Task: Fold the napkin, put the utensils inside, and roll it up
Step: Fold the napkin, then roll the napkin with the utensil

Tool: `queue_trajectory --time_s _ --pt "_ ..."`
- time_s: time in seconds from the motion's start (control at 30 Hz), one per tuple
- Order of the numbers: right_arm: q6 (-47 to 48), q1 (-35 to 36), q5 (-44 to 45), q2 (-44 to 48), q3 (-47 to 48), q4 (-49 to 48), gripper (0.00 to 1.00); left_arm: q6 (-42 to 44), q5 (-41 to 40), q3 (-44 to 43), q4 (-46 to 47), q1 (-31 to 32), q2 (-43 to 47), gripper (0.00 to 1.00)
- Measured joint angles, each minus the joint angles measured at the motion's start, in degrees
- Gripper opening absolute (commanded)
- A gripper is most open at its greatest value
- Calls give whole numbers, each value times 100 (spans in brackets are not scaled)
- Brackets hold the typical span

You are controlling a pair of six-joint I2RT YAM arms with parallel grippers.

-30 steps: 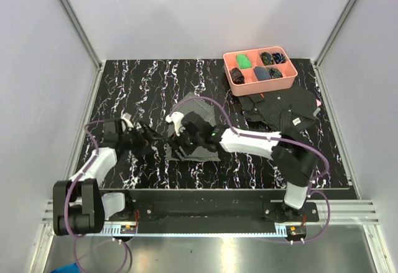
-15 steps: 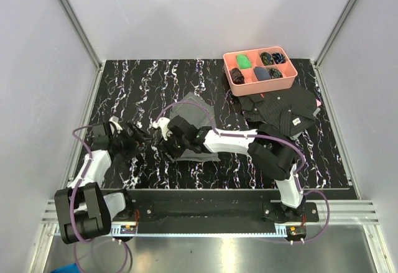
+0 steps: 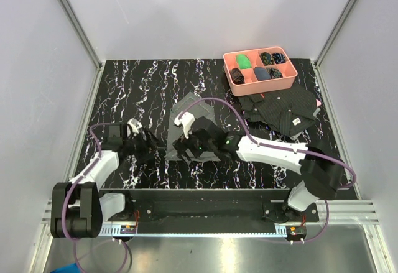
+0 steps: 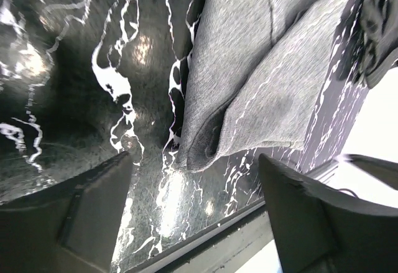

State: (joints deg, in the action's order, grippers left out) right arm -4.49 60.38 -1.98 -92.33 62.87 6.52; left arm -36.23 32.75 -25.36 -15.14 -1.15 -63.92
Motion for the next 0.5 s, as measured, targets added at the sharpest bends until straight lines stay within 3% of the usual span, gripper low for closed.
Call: queue_trajectory --time_s 0.1,0.2,0.33,0.5 --pt "-72 0 238 223 -212 20 92 -59 -26 37 66 249 -144 75" --pt "-179 -4 365 238 -374 90 92 -118 -44 37 170 560 -315 64" --pt "-267 -4 442 238 -431 170 92 -195 -50 39 332 800 -601 59" --pt "-286 -7 439 238 -452 162 92 -319 -63 39 546 1032 -905 39"
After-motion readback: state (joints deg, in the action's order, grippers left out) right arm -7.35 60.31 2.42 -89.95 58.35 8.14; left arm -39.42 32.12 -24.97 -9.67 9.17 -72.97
